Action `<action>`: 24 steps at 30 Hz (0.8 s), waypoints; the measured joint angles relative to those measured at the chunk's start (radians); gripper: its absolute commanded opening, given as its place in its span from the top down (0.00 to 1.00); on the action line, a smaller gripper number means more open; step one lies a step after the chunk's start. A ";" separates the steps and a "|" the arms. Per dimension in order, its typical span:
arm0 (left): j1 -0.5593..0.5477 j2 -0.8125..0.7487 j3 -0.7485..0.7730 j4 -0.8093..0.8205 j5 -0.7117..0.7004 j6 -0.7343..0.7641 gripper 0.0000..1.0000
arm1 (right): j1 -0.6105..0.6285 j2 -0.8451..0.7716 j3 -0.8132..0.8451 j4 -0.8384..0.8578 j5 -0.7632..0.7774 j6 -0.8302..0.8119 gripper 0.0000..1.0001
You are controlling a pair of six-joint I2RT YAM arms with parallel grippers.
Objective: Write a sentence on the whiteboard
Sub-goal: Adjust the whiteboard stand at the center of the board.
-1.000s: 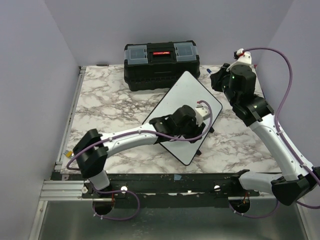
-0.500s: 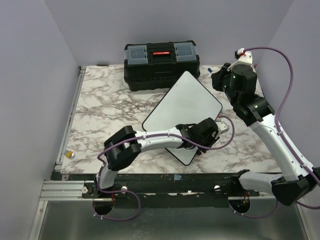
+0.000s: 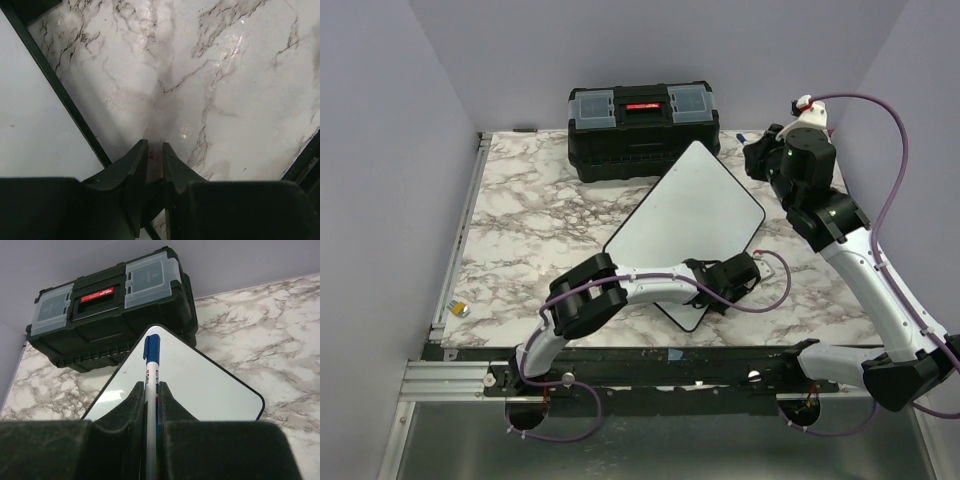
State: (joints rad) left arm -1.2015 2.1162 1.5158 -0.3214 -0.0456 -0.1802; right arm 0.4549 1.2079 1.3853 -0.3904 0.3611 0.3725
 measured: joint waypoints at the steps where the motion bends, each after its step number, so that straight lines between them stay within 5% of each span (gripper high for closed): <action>1: 0.000 0.000 -0.002 0.001 -0.003 0.000 0.79 | -0.001 0.000 0.000 0.000 0.000 0.000 0.99; 24: 0.074 -0.170 -0.269 0.087 -0.148 -0.049 0.73 | -0.017 0.000 -0.018 0.018 -0.026 0.000 0.99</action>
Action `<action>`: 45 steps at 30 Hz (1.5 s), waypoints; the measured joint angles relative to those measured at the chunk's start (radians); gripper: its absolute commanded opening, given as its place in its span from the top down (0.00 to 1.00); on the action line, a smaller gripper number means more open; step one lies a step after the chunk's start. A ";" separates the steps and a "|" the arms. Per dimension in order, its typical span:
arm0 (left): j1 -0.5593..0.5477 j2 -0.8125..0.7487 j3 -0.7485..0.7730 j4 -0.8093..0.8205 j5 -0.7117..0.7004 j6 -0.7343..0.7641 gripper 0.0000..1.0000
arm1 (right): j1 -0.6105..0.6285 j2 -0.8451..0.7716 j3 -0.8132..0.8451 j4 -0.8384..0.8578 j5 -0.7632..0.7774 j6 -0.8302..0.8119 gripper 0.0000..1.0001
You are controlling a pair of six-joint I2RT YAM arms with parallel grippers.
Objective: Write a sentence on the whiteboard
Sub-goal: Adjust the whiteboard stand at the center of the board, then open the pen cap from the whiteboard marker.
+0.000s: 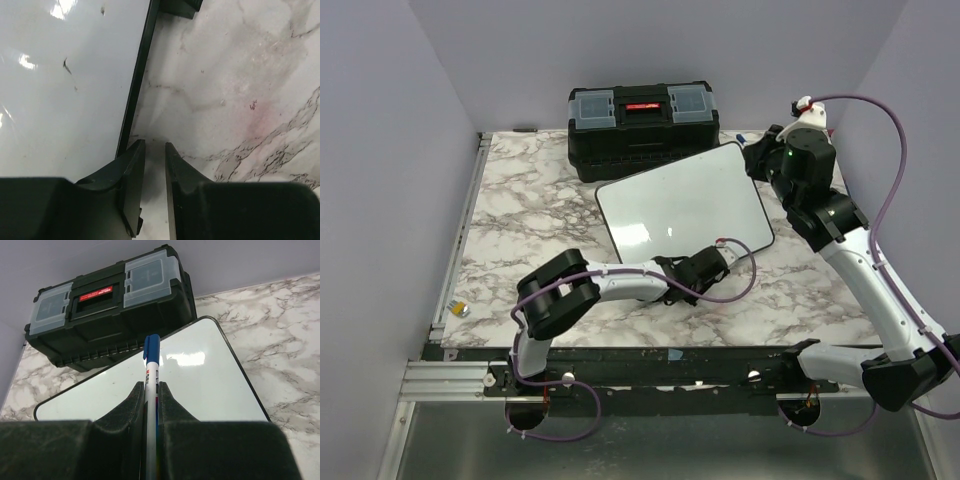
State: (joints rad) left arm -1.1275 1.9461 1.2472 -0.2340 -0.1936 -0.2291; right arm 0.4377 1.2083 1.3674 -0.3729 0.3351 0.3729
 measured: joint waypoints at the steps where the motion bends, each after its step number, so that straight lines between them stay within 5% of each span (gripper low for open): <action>1: 0.000 -0.007 -0.008 -0.003 0.002 -0.002 0.71 | -0.002 0.000 -0.003 0.002 0.000 0.000 0.99; 15: -0.034 -0.182 -0.024 -0.137 0.059 -0.011 0.24 | -0.019 -0.008 -0.042 0.017 -0.042 -0.004 0.99; 27: 0.024 -0.507 0.034 -0.164 0.132 -0.035 0.21 | -0.021 -0.086 -0.116 0.108 -0.316 -0.008 0.99; 37: 0.375 -0.801 -0.167 0.016 0.399 -0.189 0.21 | -0.021 -0.122 -0.193 0.242 -0.562 0.068 0.99; 45: 0.570 -0.862 -0.193 0.212 0.634 -0.320 0.22 | -0.021 -0.065 -0.210 0.389 -0.819 0.181 0.99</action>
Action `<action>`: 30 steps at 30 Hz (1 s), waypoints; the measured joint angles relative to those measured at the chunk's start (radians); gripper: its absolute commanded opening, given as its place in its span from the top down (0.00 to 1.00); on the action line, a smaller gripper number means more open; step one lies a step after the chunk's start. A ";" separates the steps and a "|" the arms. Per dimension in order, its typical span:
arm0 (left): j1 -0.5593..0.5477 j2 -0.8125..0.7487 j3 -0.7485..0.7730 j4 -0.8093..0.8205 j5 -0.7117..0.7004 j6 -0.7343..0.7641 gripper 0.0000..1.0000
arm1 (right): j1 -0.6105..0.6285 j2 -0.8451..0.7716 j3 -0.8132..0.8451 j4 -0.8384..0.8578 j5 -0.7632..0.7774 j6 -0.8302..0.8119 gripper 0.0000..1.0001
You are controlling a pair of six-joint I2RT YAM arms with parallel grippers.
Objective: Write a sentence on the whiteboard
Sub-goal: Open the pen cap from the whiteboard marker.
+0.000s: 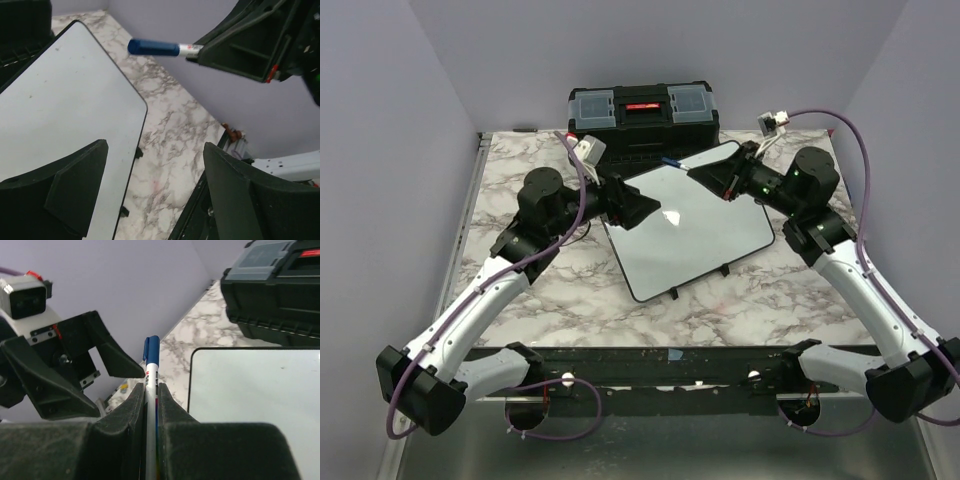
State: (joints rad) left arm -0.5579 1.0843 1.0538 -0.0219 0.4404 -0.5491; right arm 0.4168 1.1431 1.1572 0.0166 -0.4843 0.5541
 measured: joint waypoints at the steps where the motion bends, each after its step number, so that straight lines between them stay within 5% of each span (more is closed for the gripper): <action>1: 0.018 0.000 0.000 0.023 0.025 -0.015 0.23 | 0.000 0.004 -0.011 0.027 -0.029 0.019 0.99; 9: 0.095 0.022 0.000 0.264 0.218 -0.163 0.30 | 0.000 0.049 -0.055 0.197 -0.211 0.145 0.99; 21: 0.119 0.108 -0.001 0.454 0.296 -0.302 0.50 | 0.000 0.080 -0.063 0.348 -0.338 0.240 0.99; 25: 0.119 0.119 -0.001 0.500 0.309 -0.332 0.65 | 0.000 0.090 -0.063 0.360 -0.359 0.249 0.99; 29: 0.123 0.130 -0.001 0.511 0.314 -0.346 0.98 | 0.000 0.094 -0.063 0.375 -0.375 0.257 0.99; 30: 0.124 0.132 -0.001 0.519 0.322 -0.360 1.00 | 0.000 0.094 -0.063 0.376 -0.380 0.259 0.99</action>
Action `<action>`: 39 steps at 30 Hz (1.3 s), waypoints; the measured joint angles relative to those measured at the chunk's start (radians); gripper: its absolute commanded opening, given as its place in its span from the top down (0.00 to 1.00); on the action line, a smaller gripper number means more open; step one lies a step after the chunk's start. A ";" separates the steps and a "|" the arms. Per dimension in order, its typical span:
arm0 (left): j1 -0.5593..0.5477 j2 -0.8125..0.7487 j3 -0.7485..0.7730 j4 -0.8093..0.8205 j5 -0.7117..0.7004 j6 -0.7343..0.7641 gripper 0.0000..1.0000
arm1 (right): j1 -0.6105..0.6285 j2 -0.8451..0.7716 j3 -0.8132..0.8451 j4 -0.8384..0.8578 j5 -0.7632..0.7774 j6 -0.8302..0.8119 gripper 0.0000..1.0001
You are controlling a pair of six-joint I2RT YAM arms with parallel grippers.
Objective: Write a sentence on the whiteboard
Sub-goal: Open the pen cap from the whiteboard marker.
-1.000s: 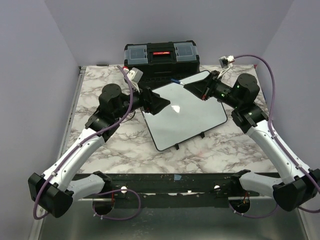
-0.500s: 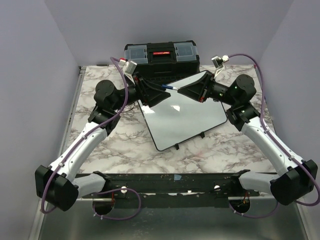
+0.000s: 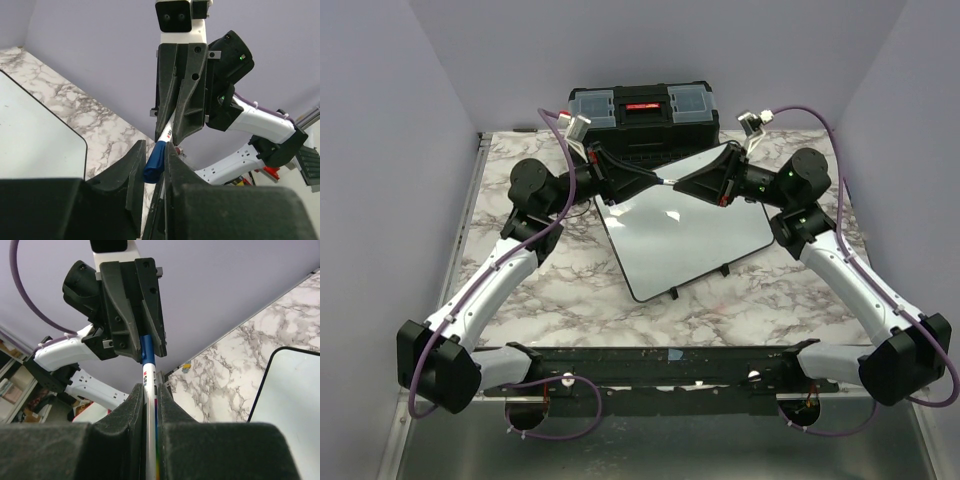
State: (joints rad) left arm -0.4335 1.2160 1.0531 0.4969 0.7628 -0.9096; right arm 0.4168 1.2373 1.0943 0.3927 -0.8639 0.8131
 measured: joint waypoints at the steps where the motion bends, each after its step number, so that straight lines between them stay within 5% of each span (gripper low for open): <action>1: 0.000 0.000 0.000 0.008 0.002 -0.003 1.00 | 0.000 0.001 0.000 0.003 -0.010 0.003 0.99; 20: 0.044 -0.066 -0.061 -0.018 0.034 -0.032 1.00 | 0.027 0.001 -0.021 0.013 -0.023 -0.005 0.99; 29: 0.243 -0.161 -0.174 -0.032 0.005 -0.035 1.00 | -0.006 -0.003 -0.028 0.000 -0.017 -0.014 0.99; 39: 0.334 -0.307 -0.255 -0.325 -0.177 0.081 1.00 | -0.006 -0.018 -0.032 -0.041 0.008 -0.043 0.99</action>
State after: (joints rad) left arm -0.0994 0.9085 0.7982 0.1722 0.5861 -0.8288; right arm 0.4110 1.2194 1.0618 0.3515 -0.8558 0.7700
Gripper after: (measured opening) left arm 0.167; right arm 0.126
